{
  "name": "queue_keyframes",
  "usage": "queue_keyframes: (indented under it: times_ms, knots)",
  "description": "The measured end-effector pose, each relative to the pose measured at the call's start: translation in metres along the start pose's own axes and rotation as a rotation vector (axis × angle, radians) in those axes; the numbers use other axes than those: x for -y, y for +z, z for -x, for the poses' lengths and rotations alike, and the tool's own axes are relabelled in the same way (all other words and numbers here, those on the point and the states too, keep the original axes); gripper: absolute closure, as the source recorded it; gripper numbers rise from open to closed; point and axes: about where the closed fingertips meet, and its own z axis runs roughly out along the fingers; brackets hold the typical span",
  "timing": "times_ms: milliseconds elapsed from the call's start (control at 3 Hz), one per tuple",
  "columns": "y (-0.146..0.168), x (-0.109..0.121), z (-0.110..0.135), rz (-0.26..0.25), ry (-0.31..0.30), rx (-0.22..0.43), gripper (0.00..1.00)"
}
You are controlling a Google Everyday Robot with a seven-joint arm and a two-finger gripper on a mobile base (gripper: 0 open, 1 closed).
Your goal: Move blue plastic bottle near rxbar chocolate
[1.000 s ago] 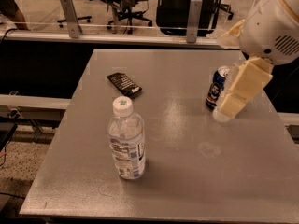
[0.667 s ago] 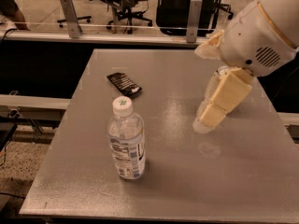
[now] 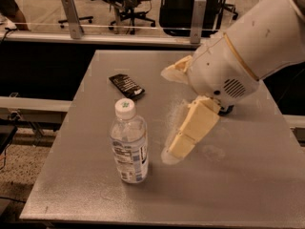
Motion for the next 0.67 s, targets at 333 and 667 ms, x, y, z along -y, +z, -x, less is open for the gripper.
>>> queue_keyframes:
  times_ms: [333,667]
  knots:
    - [0.022,-0.011,0.014,0.031,-0.036,0.040,0.00]
    - [0.038,-0.019,0.023,0.051,-0.057,0.068,0.00]
